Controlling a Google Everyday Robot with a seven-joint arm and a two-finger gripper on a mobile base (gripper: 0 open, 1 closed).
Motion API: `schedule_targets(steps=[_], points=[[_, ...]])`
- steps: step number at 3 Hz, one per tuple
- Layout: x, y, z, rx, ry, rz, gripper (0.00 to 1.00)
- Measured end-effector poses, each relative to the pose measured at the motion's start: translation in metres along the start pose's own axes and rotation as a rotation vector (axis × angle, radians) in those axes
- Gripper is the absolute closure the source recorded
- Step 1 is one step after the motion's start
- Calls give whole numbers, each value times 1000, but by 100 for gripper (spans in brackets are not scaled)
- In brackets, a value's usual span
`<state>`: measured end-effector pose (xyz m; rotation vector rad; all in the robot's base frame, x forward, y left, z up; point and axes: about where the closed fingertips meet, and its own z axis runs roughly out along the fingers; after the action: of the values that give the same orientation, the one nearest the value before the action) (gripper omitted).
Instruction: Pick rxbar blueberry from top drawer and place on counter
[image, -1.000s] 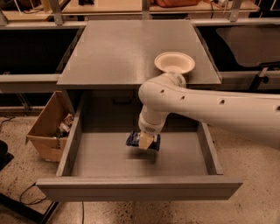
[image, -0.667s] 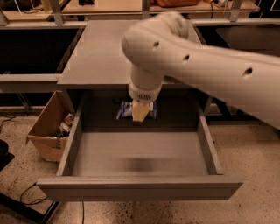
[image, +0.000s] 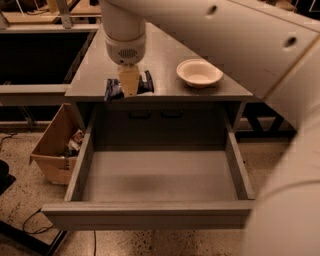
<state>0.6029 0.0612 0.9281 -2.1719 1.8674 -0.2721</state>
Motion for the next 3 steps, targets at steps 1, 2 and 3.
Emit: schedule_targets(steps=[1, 2, 3], points=[[-35, -43, 8, -30, -22, -82, 100], [-74, -117, 43, 47, -157, -128, 100], [-76, -175, 49, 167, -281, -61, 100]])
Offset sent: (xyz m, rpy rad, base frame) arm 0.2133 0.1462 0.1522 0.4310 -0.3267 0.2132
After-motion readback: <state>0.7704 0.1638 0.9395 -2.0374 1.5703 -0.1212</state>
